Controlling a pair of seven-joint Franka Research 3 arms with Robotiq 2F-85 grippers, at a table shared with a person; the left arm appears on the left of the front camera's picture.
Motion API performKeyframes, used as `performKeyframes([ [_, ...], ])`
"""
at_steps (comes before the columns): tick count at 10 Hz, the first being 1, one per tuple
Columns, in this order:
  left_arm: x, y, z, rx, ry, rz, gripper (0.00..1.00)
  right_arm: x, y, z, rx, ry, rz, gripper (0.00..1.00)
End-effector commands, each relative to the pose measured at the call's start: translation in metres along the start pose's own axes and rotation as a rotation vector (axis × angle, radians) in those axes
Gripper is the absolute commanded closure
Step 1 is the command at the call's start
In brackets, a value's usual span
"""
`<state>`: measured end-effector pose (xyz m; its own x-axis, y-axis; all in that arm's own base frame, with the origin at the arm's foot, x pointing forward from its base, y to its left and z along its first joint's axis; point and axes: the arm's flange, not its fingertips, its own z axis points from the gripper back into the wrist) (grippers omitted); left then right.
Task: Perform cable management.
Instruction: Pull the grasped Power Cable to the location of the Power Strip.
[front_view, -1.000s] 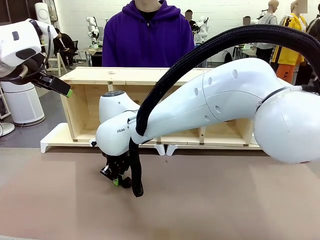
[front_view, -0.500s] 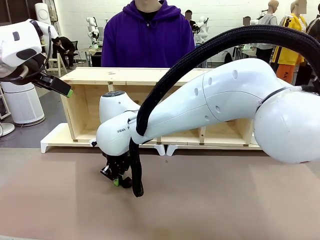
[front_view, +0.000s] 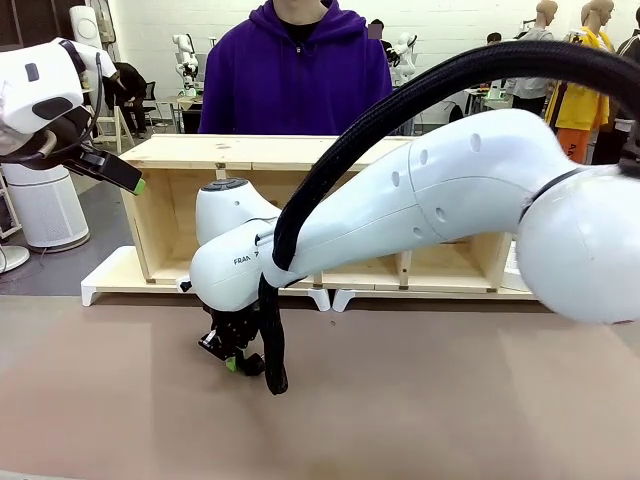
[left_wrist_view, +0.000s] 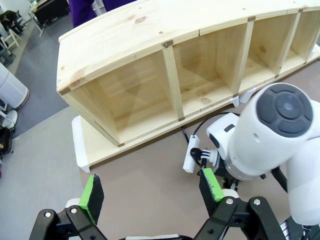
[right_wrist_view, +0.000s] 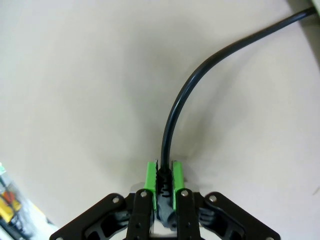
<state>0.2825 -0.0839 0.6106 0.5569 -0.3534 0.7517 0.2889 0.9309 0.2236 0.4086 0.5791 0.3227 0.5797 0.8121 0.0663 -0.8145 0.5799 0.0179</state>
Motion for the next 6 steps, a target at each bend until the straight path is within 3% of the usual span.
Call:
performKeyframes([
  [1, 0.002, 0.001, -0.002, 0.004, -0.013, -0.013, 0.0, -0.054, 0.017, 0.017, -0.056, -0.053, -0.017, 0.85],
  [6, 0.002, 0.001, -0.002, 0.004, -0.013, -0.013, 0.0, -0.153, 0.019, 0.057, -0.126, -0.169, -0.2, 0.85],
])
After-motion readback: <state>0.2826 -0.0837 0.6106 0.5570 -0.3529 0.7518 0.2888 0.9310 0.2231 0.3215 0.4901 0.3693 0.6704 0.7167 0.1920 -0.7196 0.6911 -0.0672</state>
